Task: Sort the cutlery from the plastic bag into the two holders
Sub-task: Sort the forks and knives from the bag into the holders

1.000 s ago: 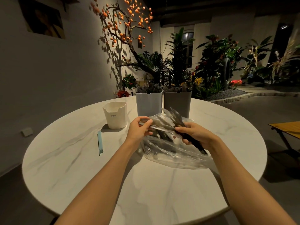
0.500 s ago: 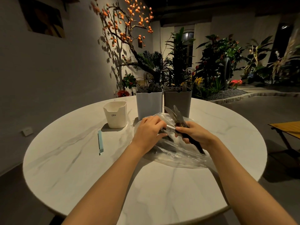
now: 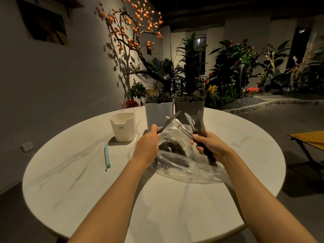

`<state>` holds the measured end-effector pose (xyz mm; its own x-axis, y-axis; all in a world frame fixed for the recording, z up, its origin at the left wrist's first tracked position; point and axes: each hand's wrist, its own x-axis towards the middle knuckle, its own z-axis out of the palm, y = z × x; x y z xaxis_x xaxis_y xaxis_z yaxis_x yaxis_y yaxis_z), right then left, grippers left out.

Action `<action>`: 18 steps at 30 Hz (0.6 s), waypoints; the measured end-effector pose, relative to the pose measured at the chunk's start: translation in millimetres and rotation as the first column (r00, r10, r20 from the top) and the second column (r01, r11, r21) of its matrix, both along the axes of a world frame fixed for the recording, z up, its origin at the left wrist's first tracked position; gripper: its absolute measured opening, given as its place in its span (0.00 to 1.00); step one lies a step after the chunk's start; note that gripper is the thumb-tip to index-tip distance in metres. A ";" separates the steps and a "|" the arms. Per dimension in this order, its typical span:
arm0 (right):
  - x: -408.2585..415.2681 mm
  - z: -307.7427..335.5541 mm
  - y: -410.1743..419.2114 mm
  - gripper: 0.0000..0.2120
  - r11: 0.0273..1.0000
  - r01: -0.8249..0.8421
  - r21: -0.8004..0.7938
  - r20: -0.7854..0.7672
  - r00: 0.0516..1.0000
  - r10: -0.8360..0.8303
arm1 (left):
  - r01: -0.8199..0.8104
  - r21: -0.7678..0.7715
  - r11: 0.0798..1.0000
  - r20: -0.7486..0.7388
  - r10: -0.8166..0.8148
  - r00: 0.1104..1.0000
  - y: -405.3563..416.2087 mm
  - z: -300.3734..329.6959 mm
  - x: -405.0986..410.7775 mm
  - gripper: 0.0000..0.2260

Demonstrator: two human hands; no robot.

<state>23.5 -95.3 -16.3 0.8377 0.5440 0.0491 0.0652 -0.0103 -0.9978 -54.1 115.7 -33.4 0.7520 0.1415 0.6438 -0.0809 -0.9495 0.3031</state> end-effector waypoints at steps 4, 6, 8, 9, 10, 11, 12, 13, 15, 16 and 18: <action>2.5 -1.8 0.7 0.08 0.996 0.055 0.064 -0.019 0.998 -0.054 | 0.084 -0.317 0.945 -0.090 -0.118 0.989 -7.9 1.6 3.2 0.09; 2.7 -1.6 1.7 0.09 0.992 0.078 0.099 -0.030 0.997 -0.075 | 0.118 -0.513 0.850 -0.128 -0.212 0.969 -13.0 4.9 2.6 0.08; 2.1 -0.9 2.4 0.10 0.988 0.068 0.135 -0.045 0.997 -0.062 | 0.127 -0.743 0.657 -0.129 -0.327 0.936 -17.4 9.7 -0.3 0.07; 1.4 -0.4 3.0 0.10 0.987 0.046 0.152 -0.048 0.998 -0.039 | 0.127 -0.828 0.547 -0.104 -0.372 0.922 -19.7 12.2 -1.7 0.08; 0.1 0.0 3.8 0.09 0.986 0.012 0.164 -0.043 0.999 -0.005 | 0.133 -0.881 0.454 -0.067 -0.398 0.915 -22.5 13.7 -2.4 0.08; -2.0 0.6 5.3 0.09 0.985 -0.030 0.168 -0.030 0.999 0.036 | 0.149 -0.913 0.380 -0.023 -0.411 0.911 -26.2 15.4 -3.0 0.10; -4.8 1.1 7.7 0.08 0.984 -0.072 0.161 -0.010 0.997 0.074 | 0.177 -0.932 0.317 0.030 -0.417 0.908 -30.2 16.6 -3.0 0.13; -8.3 1.3 10.8 0.07 0.983 -0.108 0.146 0.012 0.994 0.107 | 0.214 -0.941 0.260 0.091 -0.415 0.905 -34.0 17.4 -2.1 0.16; -15.0 1.2 17.7 0.06 0.981 -0.161 0.105 0.056 0.986 0.156 | 0.280 -0.941 0.189 0.188 -0.398 0.898 -40.7 18.9 -0.9 0.17; -17.6 1.1 20.8 0.06 0.981 -0.175 0.084 0.073 0.983 0.169 | 0.295 -0.937 0.188 0.203 -0.397 0.895 -43.2 18.6 -0.5 0.15; -21.3 0.7 25.1 0.06 0.982 -0.181 0.058 0.084 0.981 0.176 | 0.282 -0.932 0.229 0.172 -0.405 0.898 -47.4 15.9 -1.4 0.12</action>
<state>2.2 -70.2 -15.6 0.7192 0.6781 0.1513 0.1382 0.0738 -0.9876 -55.6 68.3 -17.4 0.9326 0.2977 0.2039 -0.2382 0.0835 0.9676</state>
